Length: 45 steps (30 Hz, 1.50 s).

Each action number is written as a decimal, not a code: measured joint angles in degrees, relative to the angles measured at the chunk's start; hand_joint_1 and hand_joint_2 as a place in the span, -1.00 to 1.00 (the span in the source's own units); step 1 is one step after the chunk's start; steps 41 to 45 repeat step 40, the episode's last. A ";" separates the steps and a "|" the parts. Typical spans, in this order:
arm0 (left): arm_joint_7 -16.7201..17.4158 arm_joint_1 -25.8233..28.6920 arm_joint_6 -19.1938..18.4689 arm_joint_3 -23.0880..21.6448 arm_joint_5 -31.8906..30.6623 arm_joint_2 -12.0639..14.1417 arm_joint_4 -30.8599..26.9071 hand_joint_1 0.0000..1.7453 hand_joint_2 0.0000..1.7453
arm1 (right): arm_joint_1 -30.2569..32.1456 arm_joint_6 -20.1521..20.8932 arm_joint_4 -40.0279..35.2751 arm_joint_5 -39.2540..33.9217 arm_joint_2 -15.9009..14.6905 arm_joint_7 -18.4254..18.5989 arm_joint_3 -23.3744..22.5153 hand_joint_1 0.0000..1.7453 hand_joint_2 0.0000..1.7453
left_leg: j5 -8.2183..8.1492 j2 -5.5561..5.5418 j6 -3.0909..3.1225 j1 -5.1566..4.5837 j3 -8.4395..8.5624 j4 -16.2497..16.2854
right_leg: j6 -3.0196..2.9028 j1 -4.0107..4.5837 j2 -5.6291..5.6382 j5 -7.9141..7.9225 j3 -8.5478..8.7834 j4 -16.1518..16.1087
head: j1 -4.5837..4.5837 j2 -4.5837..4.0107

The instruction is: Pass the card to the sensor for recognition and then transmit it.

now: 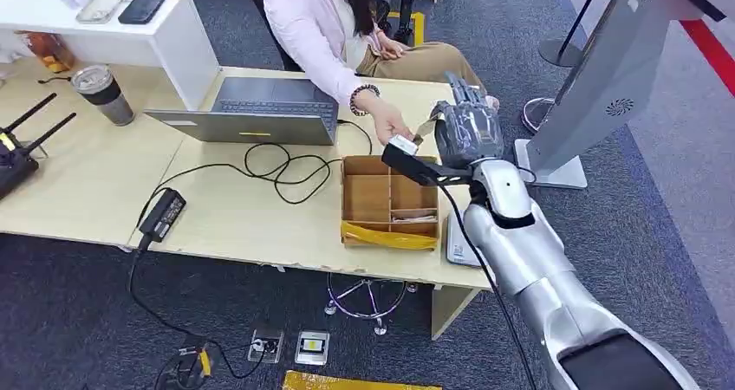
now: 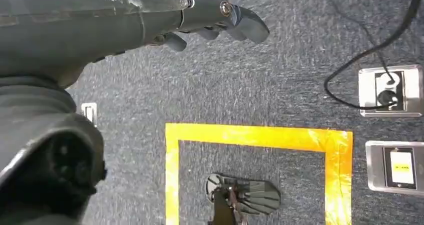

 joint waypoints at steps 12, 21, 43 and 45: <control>0.00 -0.04 -0.85 -0.02 -0.18 0.07 0.02 -1.00 -1.00 | 0.12 2.03 1.09 0.43 0.59 -1.14 -0.35 -1.00 -1.00 | 0.00 0.00 0.00 0.01 0.00 0.00 | 0.00 0.01 0.01 0.00 -0.01 0.00 | 0.00 0.00; 0.00 -0.01 -0.92 -0.02 -0.18 0.24 0.04 -1.00 -1.00 | 0.11 2.89 1.09 0.96 0.79 -0.55 -0.39 -1.00 -1.00 | 0.00 0.00 0.00 0.01 0.00 0.00 | 0.00 0.01 0.01 0.00 0.00 0.00 | 0.00 0.00; -1.31 1.88 -1.29 -0.02 2.69 1.57 0.26 -1.00 -1.00 | -0.91 8.09 8.86 3.52 -15.14 1.42 -6.34 -1.00 -1.00 | -0.03 -0.05 0.04 -0.06 0.10 0.09 | 0.02 -0.06 -0.05 0.01 -0.01 -0.15 | -0.11 0.00; -1.31 1.88 -1.29 -0.02 2.69 1.57 0.26 -1.00 -1.00 | -0.91 8.09 8.86 3.52 -15.14 1.42 -6.34 -1.00 -1.00 | -0.03 -0.05 0.04 -0.06 0.10 0.09 | 0.02 -0.06 -0.05 0.01 -0.01 -0.15 | -0.11 0.00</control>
